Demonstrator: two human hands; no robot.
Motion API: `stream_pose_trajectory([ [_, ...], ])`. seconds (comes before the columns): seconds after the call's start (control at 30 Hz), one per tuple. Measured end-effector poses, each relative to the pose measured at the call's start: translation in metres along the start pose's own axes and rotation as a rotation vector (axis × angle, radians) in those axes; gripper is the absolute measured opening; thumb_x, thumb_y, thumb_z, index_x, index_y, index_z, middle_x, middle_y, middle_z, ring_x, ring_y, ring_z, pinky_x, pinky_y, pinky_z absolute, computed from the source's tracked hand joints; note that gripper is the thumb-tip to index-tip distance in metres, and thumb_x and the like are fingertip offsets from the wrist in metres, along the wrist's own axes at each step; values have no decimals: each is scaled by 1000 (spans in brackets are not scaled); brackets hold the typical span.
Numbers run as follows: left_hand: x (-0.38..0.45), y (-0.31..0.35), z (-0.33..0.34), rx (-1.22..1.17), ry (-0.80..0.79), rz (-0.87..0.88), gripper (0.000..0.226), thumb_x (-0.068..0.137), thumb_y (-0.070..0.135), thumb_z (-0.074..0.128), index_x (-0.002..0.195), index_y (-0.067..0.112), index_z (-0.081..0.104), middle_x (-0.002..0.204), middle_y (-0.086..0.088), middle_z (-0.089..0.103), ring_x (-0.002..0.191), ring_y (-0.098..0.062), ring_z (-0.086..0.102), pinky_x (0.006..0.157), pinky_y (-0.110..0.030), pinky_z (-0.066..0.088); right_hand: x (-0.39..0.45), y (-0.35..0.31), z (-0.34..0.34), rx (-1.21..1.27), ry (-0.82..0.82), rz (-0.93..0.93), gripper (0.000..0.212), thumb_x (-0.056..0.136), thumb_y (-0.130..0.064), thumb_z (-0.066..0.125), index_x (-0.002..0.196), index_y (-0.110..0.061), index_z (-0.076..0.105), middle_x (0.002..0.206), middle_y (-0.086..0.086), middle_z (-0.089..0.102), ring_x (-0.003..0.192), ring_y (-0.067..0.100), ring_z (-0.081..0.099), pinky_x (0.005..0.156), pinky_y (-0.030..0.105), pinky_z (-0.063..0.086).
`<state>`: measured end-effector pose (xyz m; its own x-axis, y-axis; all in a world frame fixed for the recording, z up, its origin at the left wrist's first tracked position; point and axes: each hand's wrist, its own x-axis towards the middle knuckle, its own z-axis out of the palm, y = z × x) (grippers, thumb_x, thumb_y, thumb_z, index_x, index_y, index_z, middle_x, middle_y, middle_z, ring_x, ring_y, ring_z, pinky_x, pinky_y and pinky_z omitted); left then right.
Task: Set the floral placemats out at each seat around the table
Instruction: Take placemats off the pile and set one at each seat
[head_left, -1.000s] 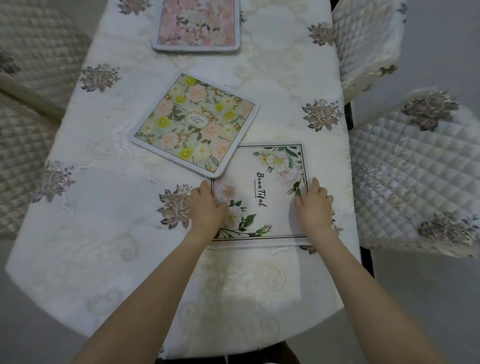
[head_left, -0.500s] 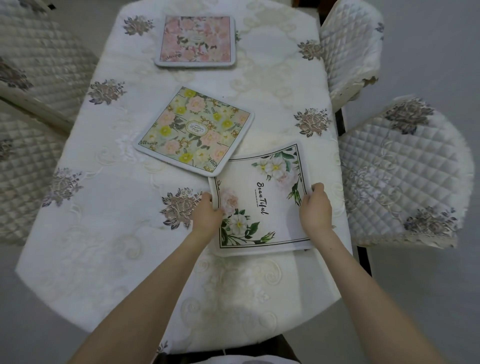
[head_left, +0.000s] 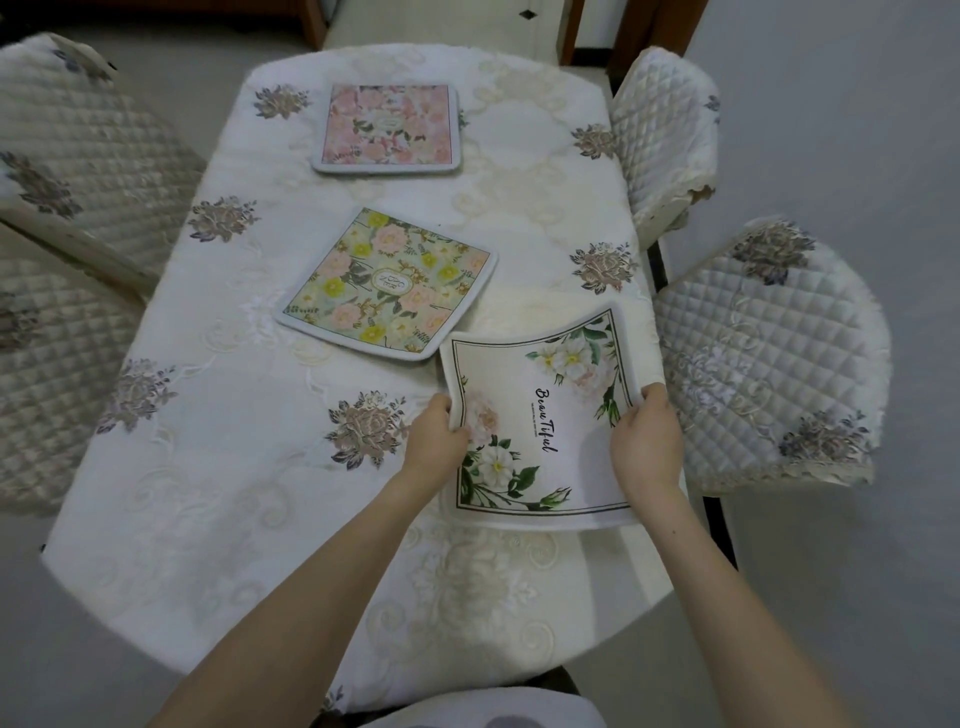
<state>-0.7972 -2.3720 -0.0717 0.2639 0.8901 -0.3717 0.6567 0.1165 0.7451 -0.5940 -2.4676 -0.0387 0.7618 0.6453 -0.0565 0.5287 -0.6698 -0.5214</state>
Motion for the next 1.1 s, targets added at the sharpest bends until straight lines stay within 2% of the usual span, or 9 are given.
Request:
stream_pose_trajectory([
  [0.2,7,10,-3,9,-75,102,19,89,3,53,94,18,41,74,3,53,59,-6,49,39,-15,34,-11,-3,-6,45,98,95,19,93,1,36,109,3,46,102,28,58,88,39,57,71,47,51],
  [0.37,25,3,-29,-29,-97,117,18,89,2,52,100,15,46,75,6,54,62,-7,52,45,-18,36,-21,-27,11,70,125,129,24,95,-1,37,117,4,45,104,26,57,87,37,56,69,39,44],
  [0.47,41,-10,-56,-23,-54,114,22,89,2,52,107,12,48,80,2,55,63,-6,51,41,-13,37,-20,-52,34,89,104,121,25,95,-3,36,117,2,45,102,24,57,78,30,50,65,37,41],
  [0.53,53,-18,-75,-22,-26,98,24,88,2,52,109,12,48,85,0,56,65,-13,53,45,-15,37,-17,-70,51,91,90,100,23,94,-3,37,116,1,44,100,24,57,73,27,45,61,35,37],
  [0.6,69,-25,-95,-16,0,89,23,88,2,51,108,12,47,88,-1,56,69,-16,53,51,-20,36,-10,-91,68,111,76,76,23,95,-3,36,116,2,43,99,23,56,73,27,45,60,34,37],
  [0.77,126,-35,-142,0,90,109,19,88,2,52,102,15,49,86,2,54,66,-13,52,48,-19,33,20,-149,109,185,39,33,21,94,0,35,113,3,43,101,24,56,78,29,48,65,34,37],
  [0.9,176,-31,-173,59,151,111,31,90,5,52,120,9,48,96,0,55,70,-14,51,56,-25,36,50,-189,136,230,6,58,19,93,1,34,110,3,43,102,26,55,80,32,51,65,35,37],
  [0.97,200,-31,-183,87,168,110,29,90,7,52,119,9,48,94,-3,56,63,-12,50,53,-27,35,66,-204,147,249,-7,71,19,94,0,34,111,3,43,102,26,55,83,36,54,66,37,39],
  [1.1,240,-32,-199,99,189,154,23,88,6,51,111,10,51,84,-6,57,54,-10,47,46,-24,36,91,-224,172,273,-12,101,20,95,1,33,112,4,41,102,26,55,77,30,48,63,34,35],
])
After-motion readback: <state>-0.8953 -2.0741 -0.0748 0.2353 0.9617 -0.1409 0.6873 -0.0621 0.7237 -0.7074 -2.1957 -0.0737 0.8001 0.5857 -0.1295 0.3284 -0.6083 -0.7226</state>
